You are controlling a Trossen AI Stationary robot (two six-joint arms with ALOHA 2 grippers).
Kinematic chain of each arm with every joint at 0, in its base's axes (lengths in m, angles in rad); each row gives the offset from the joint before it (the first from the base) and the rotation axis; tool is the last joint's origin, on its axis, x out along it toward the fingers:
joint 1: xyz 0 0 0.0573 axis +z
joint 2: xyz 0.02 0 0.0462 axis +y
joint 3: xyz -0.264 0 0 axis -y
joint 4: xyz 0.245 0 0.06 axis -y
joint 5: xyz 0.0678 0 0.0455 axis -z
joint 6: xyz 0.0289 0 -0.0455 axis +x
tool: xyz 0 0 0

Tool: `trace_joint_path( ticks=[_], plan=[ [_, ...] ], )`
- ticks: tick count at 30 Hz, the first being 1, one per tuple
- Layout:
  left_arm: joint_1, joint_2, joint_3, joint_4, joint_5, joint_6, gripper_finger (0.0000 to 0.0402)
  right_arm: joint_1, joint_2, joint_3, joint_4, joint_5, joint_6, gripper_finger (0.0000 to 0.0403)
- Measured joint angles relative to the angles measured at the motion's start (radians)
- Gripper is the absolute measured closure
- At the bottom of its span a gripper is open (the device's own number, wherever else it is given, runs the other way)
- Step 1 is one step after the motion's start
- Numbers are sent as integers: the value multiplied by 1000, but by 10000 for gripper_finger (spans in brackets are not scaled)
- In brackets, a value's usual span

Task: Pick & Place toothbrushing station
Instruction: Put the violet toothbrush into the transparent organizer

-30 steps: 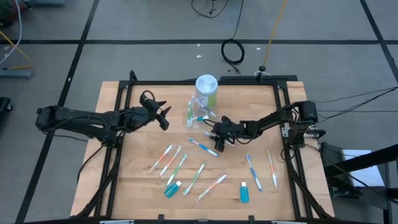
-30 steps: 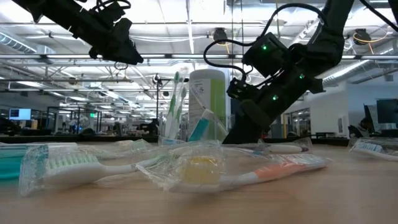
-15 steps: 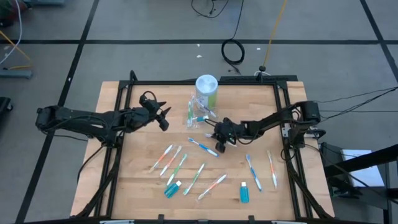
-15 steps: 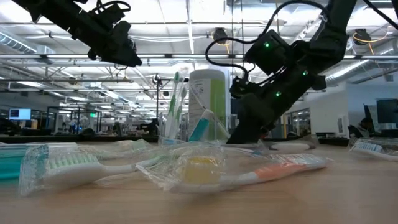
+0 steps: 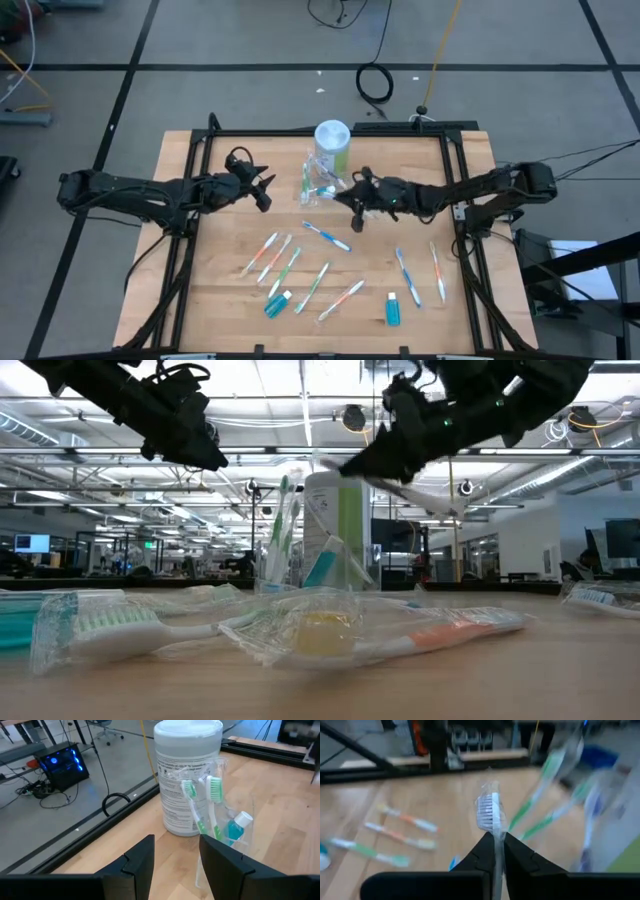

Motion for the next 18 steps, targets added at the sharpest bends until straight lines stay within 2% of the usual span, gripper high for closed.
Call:
trace_joint_path(
  ticks=[9, 18],
  plan=[
    [0, 0, 0, 0, 1, -2, 238, -48, 29, 1, 399, -5, -192, 388],
    [0, 0, 0, 1, 18, -6, 238, -138, 139, 1, 656, -7, -200, 388]
  ],
)
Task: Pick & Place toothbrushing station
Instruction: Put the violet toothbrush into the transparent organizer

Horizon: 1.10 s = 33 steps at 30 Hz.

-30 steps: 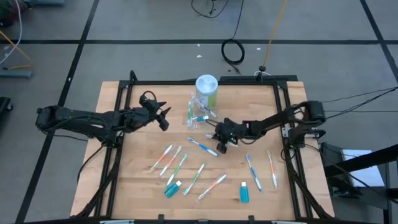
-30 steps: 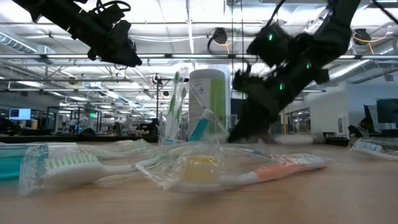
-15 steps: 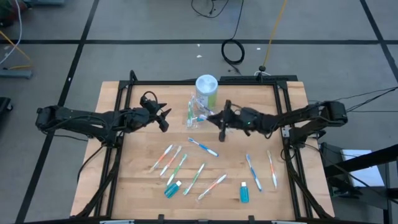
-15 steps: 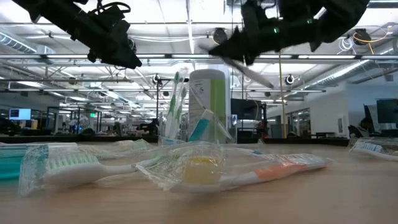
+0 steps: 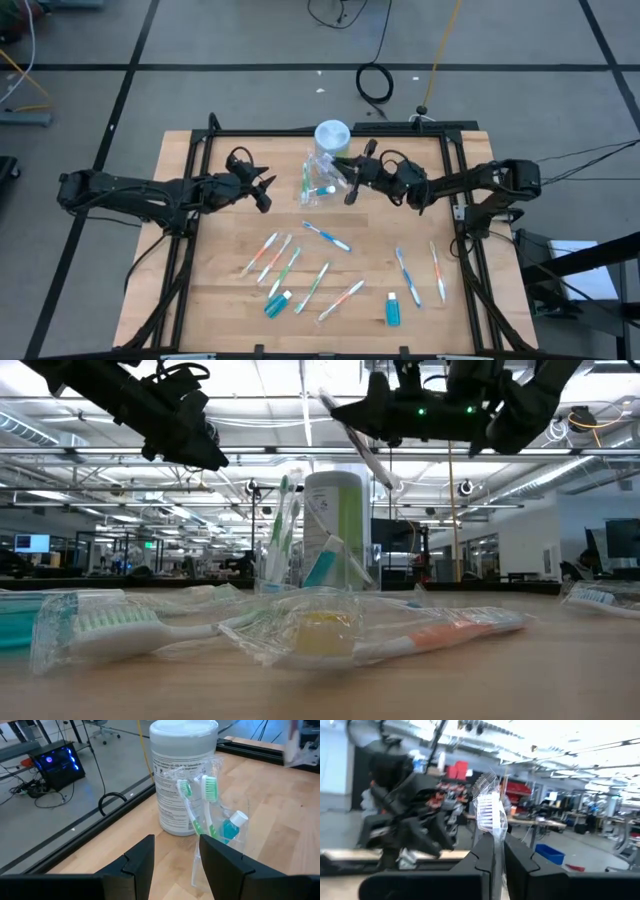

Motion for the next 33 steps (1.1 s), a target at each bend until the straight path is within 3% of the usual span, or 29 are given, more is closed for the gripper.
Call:
trace_joint_path(
  ticks=[12, 25, 33],
  plan=[
    [0, 0, 0, 0, 0, 3, 238, -97, 256, 0, 329, 2, 113, 388],
    [2, 0, 0, 1, -1, 14, 238, -101, 399, 93, 326, 2, 33, 386],
    [2, 0, 0, 1, 0, 14, 238, -90, 398, 93, 274, 8, -21, 344]
  ],
)
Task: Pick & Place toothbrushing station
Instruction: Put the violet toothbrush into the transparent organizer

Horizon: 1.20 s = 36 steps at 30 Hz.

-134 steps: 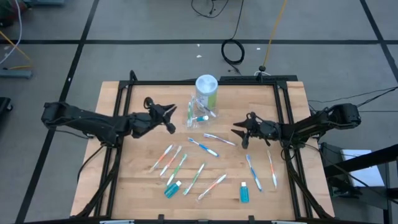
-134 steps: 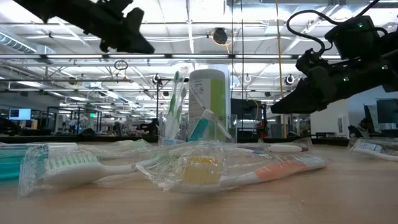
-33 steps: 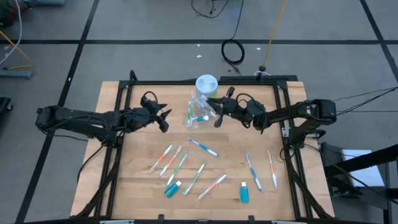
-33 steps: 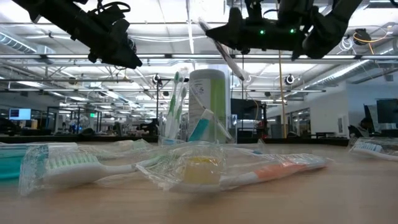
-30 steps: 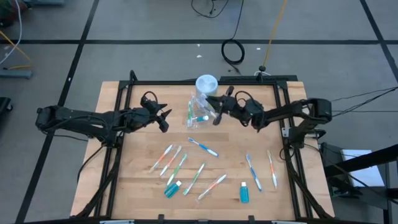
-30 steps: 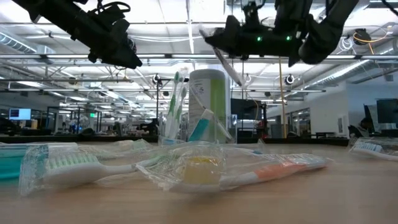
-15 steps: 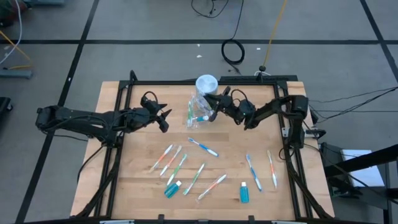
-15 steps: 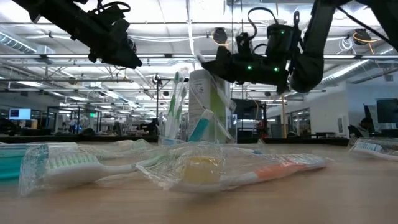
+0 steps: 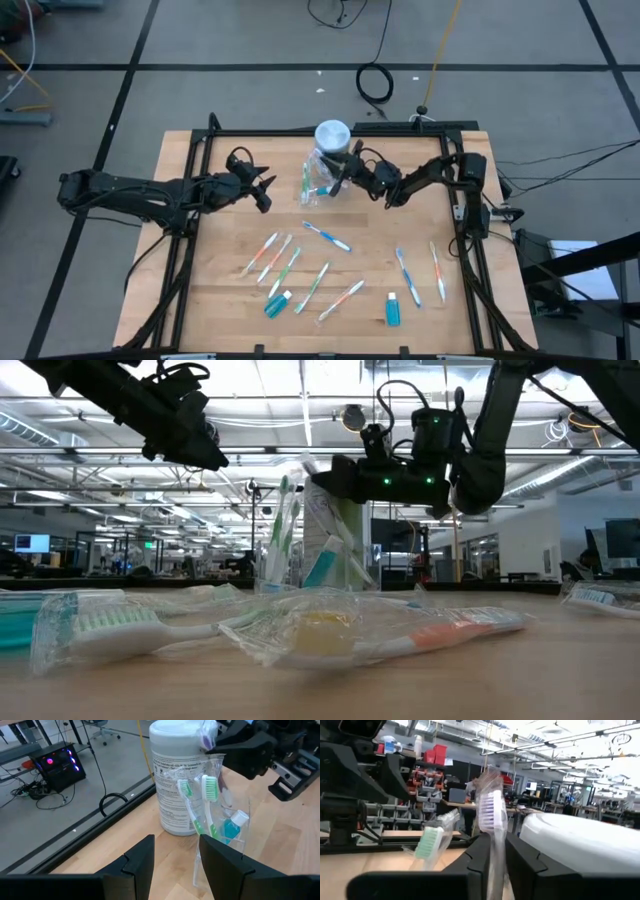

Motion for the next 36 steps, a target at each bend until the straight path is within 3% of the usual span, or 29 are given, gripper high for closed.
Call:
trace_joint_path(
  ticks=[6, 12, 19, 28, 36],
  plan=[
    [0, 0, 0, -1, 0, -1, 238, 20, 0, 0, 0, 3, -9, 306],
    [0, 0, 0, -22, 2, -18, 238, 43, -1, 0, -1, 157, -10, 275],
    [-2, 0, 0, -58, 4, -63, 238, 88, -31, -2, -73, 237, -7, 239],
    [-9, 0, 0, -83, 36, -93, 238, 188, -121, -47, -180, 461, -88, 237],
    [-27, 0, 0, -81, 37, -113, 238, 247, -232, -92, -428, 611, 17, 238]
  ],
)
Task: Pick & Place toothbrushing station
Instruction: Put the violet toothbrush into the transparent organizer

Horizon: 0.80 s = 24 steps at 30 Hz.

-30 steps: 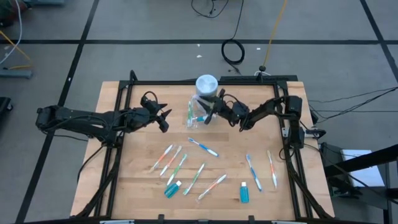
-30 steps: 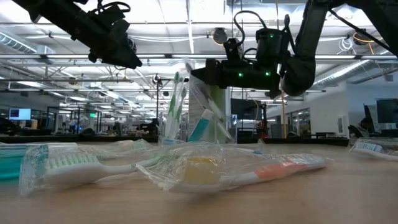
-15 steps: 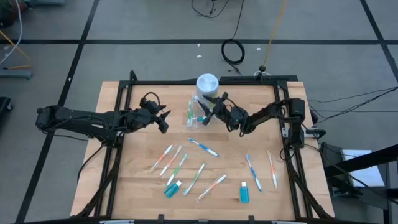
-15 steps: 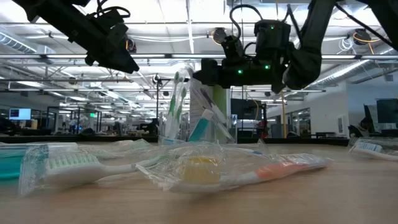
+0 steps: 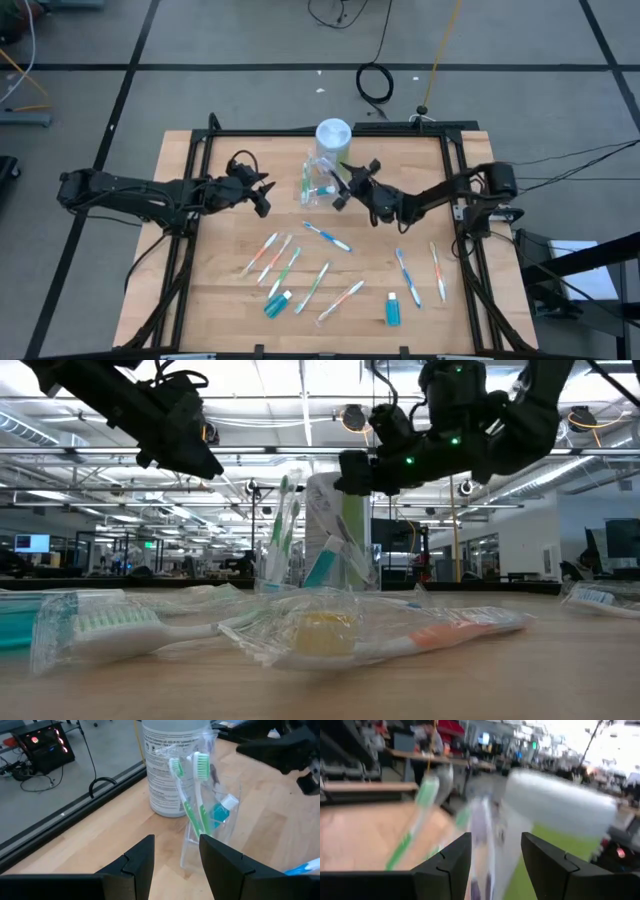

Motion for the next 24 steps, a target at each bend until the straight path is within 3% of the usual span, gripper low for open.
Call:
trace_joint_path(
  ticks=[7, 11, 16, 21, 24],
  plan=[
    [-1, 0, 0, 1, 0, -7, 238, 20, -74, -13, -236, 13, 124, 238],
    [-1, 0, 0, 4, 0, -7, 238, 21, -110, -13, -140, 5, 52, 238],
    [-1, 0, 0, 12, 0, -6, 238, -24, -174, 36, -71, -246, -68, 241],
    [0, 0, 0, 31, -2, -2, 238, -93, -187, 211, -436, -286, -126, 268],
    [0, 0, 0, 42, -3, 8, 238, -127, -175, 308, -680, -375, -102, 295]
  ],
)
